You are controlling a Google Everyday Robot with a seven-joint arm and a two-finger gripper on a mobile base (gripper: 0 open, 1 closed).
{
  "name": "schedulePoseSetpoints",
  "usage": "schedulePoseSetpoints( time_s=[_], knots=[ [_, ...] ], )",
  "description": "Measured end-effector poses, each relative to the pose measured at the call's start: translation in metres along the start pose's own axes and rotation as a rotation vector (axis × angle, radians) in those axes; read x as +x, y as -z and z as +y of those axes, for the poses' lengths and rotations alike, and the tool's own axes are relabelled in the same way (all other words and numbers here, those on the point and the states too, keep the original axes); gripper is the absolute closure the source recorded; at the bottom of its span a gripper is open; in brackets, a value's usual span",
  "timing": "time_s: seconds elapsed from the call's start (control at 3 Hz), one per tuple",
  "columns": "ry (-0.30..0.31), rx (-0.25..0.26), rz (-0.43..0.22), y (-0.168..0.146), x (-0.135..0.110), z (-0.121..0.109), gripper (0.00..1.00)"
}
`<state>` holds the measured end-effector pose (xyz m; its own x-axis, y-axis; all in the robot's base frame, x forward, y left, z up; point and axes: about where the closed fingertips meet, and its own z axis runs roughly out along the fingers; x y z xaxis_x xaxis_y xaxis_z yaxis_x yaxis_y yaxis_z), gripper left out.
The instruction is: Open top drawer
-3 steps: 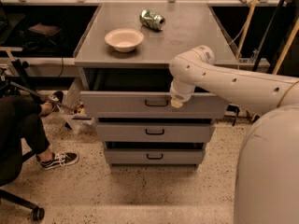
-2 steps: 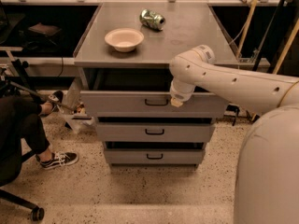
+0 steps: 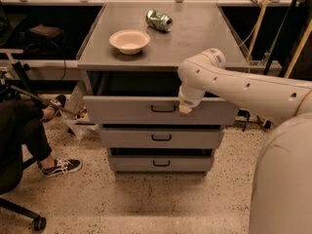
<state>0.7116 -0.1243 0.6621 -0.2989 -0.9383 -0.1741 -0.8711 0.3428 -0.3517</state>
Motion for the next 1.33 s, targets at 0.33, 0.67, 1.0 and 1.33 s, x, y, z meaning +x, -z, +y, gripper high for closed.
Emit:
schedulePoseSetpoints(
  time_s=[0.33,0.67,1.0,1.33],
  knots=[
    [-0.002,0.003,-0.001,0.0017,0.0045,0.0064,1.0],
    [-0.002,0.003,-0.001,0.0041,0.004,0.0056,1.0],
    [-0.005,0.006,-0.003,0.0056,0.0101,0.0147,1.0],
    [-0.005,0.006,-0.003,0.0087,0.0092,0.0138,1.0]
  ],
)
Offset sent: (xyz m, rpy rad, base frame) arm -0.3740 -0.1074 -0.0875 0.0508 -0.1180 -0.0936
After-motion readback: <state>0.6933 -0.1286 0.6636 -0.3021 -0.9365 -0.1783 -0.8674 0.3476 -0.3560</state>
